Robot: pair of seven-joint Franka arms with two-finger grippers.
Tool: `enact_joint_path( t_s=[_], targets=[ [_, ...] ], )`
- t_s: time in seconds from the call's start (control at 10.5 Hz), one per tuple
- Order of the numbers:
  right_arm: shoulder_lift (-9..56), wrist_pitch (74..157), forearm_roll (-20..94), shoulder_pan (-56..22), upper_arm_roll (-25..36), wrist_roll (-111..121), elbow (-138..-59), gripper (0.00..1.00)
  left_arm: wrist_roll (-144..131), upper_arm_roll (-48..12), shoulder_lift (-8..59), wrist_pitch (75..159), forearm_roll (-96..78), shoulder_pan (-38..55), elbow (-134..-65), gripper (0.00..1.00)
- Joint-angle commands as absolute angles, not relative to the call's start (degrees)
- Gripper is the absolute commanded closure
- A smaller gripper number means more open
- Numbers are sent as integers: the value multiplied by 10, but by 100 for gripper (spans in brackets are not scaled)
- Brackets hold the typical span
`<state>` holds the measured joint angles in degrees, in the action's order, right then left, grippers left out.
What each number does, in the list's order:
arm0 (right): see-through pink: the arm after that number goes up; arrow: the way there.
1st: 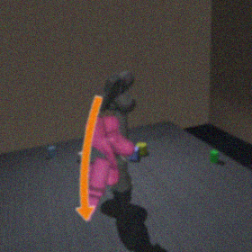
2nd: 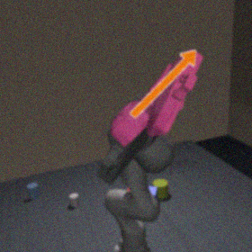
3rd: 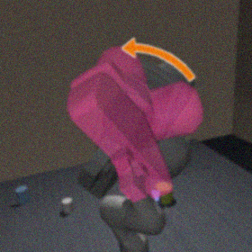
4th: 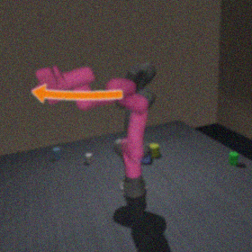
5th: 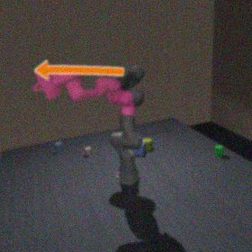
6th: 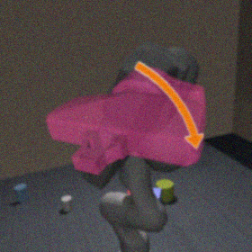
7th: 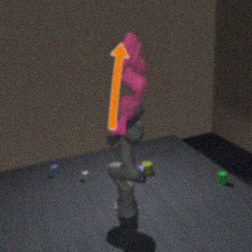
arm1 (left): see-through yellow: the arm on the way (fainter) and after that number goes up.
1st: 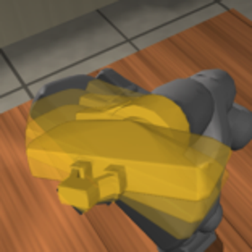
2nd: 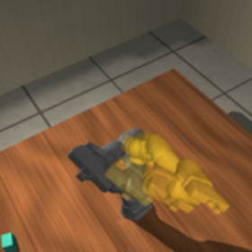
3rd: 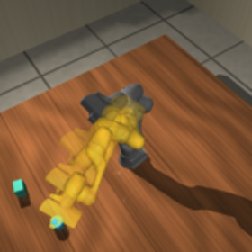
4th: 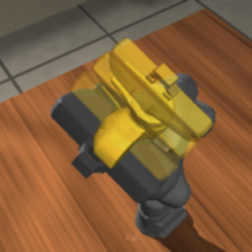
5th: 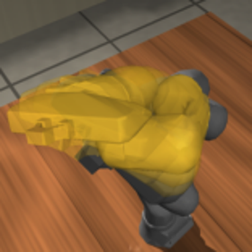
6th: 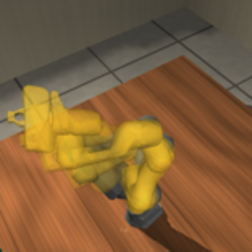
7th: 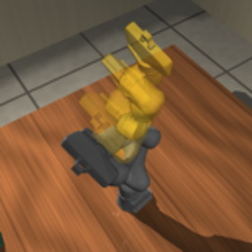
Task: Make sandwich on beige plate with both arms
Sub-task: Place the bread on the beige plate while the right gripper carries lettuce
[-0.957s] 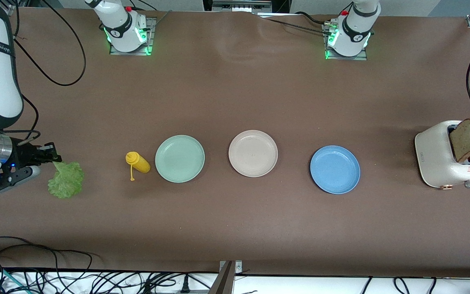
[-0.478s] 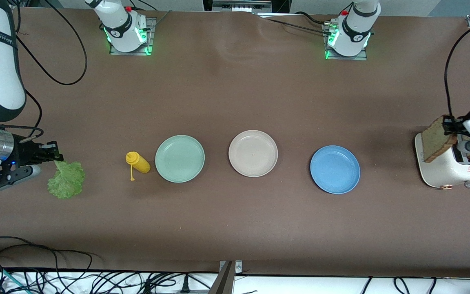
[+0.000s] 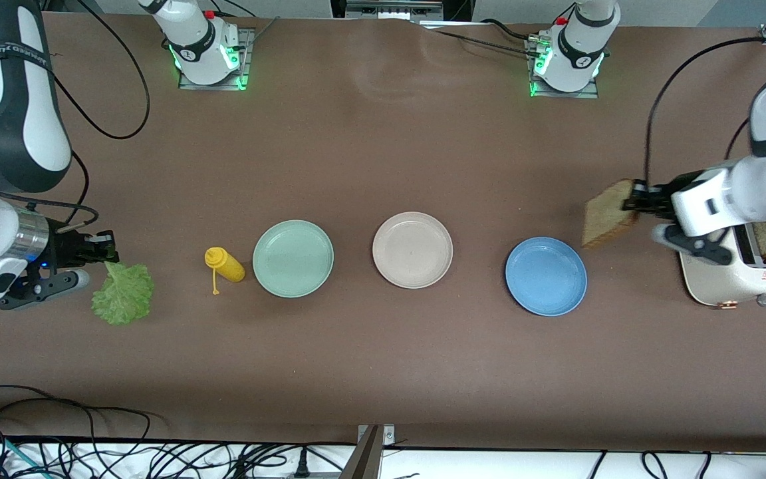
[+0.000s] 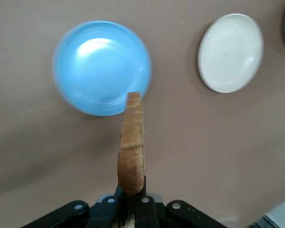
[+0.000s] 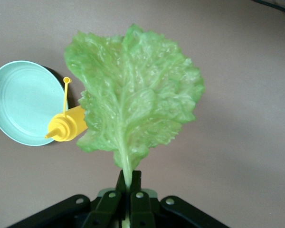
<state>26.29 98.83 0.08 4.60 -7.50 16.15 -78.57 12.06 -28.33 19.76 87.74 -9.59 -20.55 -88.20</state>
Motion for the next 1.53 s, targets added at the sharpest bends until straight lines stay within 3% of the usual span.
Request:
enact_joint_path(
  t_s=[0.0, 0.57, 0.96, 1.24, 1.34, 1.44],
  targets=[
    [263, 985, -18, 38, -74, 143, -780, 100, 104, -284, 263, 884, -182, -164, -865, 100],
    [254, 975, -11, 34, -81, 136, -780, 100, 116, -284, 423, 1048, -358, -69, -853, 100],
    [241, 901, -11, 33, -150, 69, -744, 100, 221, -279, 495, 1097, -422, -62, -846, 100],
    [242, 907, -12, 30, -200, -16, -740, 100, 239, -279, 526, 1132, -421, -54, -830, 100],
    [244, 909, -14, 18, -202, -43, -740, 100, 252, -279, 528, 1132, -422, -54, -830, 84],
    [247, 914, -16, 3, -202, -69, -740, 100, 255, -279, 528, 1133, -418, -55, -831, 1]
  ],
)
